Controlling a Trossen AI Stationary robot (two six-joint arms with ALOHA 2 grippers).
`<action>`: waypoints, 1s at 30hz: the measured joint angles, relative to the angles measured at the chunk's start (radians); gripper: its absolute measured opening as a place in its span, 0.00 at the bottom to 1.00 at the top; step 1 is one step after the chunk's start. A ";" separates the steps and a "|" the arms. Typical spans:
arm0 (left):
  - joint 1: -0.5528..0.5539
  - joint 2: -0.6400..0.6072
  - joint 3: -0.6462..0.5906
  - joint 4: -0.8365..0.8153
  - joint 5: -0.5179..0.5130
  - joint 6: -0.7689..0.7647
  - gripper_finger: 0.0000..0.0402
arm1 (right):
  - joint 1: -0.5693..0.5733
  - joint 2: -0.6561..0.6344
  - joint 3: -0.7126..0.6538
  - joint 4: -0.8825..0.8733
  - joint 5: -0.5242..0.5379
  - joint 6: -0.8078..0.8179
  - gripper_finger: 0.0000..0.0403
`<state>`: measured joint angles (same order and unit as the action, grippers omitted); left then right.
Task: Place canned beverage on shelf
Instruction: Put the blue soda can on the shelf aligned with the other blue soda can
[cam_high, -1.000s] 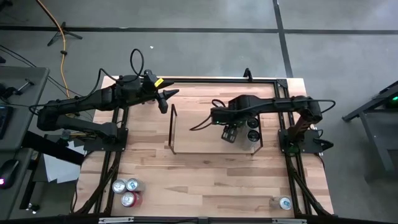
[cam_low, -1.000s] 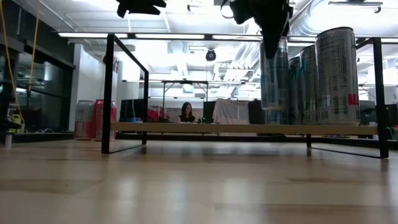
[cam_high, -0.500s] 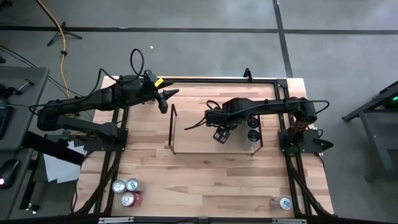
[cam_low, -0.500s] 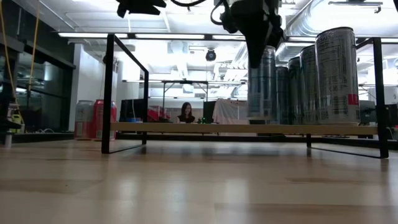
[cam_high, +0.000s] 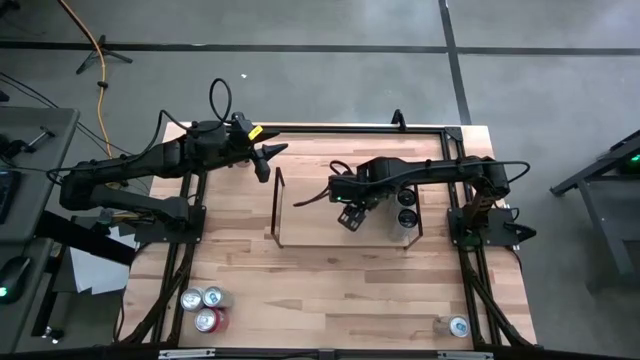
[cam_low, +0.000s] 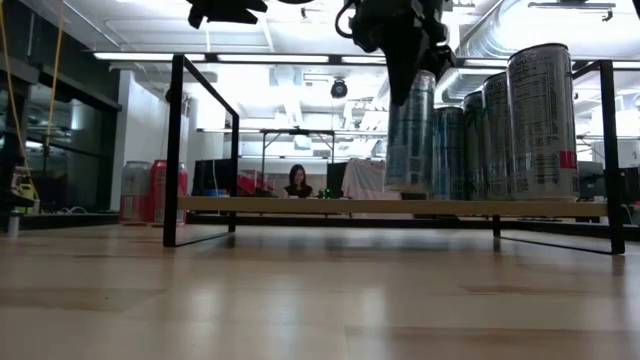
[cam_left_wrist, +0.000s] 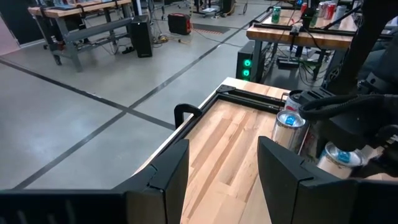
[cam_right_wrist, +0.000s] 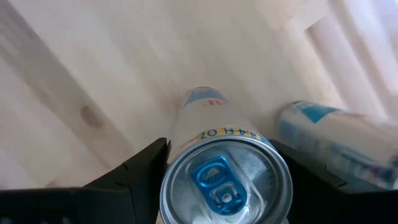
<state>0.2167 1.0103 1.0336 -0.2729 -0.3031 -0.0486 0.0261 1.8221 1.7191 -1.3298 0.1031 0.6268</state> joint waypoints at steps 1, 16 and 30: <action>0.000 0.000 0.000 0.000 0.000 0.000 0.37 | 0.000 0.000 0.000 -0.006 -0.027 -0.004 0.61; 0.000 0.016 -0.001 -0.014 0.000 -0.002 0.37 | -0.032 0.039 0.001 -0.057 0.000 -0.006 0.61; 0.000 0.031 -0.001 -0.019 0.001 -0.001 0.37 | -0.033 0.038 0.000 -0.067 -0.016 -0.083 0.78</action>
<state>0.2165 1.0409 1.0328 -0.2918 -0.3021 -0.0494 -0.0067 1.8604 1.7195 -1.3965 0.0868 0.5438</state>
